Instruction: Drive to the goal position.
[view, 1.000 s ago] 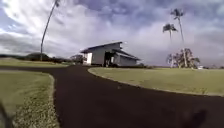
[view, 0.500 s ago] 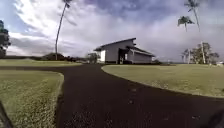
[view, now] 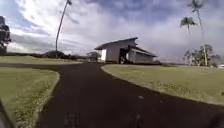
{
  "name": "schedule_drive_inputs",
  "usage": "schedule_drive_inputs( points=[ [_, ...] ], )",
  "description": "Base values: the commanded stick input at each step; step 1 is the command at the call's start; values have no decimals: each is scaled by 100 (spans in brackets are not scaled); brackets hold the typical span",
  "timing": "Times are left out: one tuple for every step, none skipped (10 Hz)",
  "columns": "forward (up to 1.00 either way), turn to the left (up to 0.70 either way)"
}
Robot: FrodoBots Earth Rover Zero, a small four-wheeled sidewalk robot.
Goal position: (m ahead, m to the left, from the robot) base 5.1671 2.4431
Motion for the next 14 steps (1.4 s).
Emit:
schedule_drive_inputs(
  points=[
    [70,0],
    [70,0],
    [70,0],
    [70,0],
    [70,0],
    [70,0],
    [70,9],
    [70,35],
    [70,35],
    [70,35],
    [70,35],
    [70,35],
    [70,35],
    [70,35]
  ],
)
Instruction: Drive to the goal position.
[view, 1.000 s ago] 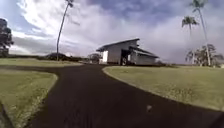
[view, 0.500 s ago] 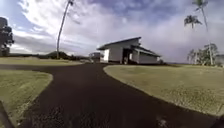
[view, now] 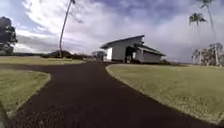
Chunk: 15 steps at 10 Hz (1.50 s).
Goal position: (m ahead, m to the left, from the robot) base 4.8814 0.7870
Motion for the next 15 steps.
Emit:
schedule_drive_inputs(
  points=[
    [70,35],
    [70,35],
    [70,35],
    [70,29],
    [70,0],
    [70,0],
    [70,0],
    [70,0],
    [70,0],
    [70,0],
    [70,0],
    [70,0],
    [70,0],
    [70,0],
    [70,0]
  ],
)
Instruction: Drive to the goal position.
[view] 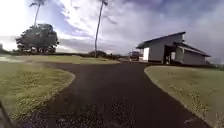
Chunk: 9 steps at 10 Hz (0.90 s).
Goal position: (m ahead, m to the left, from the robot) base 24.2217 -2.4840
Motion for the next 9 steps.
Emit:
schedule_drive_inputs(
  points=[
    [70,0],
    [70,0],
    [70,0],
    [70,0],
    [70,0],
    [70,0],
    [70,0],
    [70,0],
    [70,-23]
  ],
)
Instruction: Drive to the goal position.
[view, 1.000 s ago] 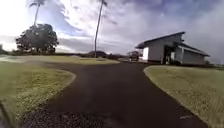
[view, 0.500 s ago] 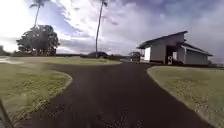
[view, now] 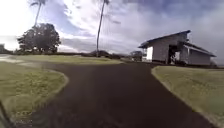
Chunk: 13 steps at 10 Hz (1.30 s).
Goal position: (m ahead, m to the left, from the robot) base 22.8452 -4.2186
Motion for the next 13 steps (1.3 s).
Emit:
schedule_drive_inputs(
  points=[
    [70,-35],
    [70,-35],
    [70,-35],
    [70,-35],
    [70,-29],
    [70,0],
    [70,0],
    [70,0],
    [70,0],
    [70,0],
    [70,0],
    [70,0],
    [70,0]
  ],
)
